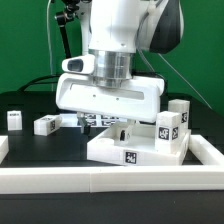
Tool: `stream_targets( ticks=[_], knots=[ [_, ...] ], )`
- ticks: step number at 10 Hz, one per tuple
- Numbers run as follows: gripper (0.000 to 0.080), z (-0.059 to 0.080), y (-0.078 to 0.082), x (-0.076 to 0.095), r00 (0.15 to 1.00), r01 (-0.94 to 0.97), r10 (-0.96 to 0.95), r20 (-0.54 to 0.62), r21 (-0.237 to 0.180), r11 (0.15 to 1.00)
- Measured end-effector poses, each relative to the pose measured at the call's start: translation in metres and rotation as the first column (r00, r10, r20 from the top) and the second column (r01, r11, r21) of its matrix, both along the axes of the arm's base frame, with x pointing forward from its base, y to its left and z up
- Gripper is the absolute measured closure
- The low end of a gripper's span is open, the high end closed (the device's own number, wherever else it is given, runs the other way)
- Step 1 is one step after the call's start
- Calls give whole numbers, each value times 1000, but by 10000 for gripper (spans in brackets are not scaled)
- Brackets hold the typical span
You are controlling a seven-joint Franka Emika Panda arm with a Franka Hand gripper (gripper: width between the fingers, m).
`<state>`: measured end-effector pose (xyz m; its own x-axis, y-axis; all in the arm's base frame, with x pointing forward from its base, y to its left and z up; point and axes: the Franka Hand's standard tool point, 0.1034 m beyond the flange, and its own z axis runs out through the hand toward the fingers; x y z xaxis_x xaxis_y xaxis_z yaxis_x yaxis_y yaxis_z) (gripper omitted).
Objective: Assemble square table
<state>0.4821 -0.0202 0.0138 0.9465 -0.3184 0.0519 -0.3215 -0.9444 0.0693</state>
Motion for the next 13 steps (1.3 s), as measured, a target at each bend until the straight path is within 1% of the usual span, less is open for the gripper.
stream_targets(
  ticks=[2,3,4,5,6,7,8,9,13],
  knots=[
    [150,0,-1,1,1000,0,0,1,0,1000],
    [242,0,-2,1,1000,1,-1,1,0,1000],
    [378,1,-2,1,1000,1,-1,2,-1,1000],
    [378,0,-2,1,1000,1,-1,1,-1,1000],
    [580,0,-2,0,1000,1,-1,0,-1,1000],
    [710,0,-2,1,1000,2,-2,1,-1,1000],
    [710,1,-2,1,1000,0,0,2,-1,1000],
    [733,1,-2,1,1000,-1,1,2,-1,1000],
    [733,1,-2,1,1000,-1,1,2,-1,1000]
  ],
)
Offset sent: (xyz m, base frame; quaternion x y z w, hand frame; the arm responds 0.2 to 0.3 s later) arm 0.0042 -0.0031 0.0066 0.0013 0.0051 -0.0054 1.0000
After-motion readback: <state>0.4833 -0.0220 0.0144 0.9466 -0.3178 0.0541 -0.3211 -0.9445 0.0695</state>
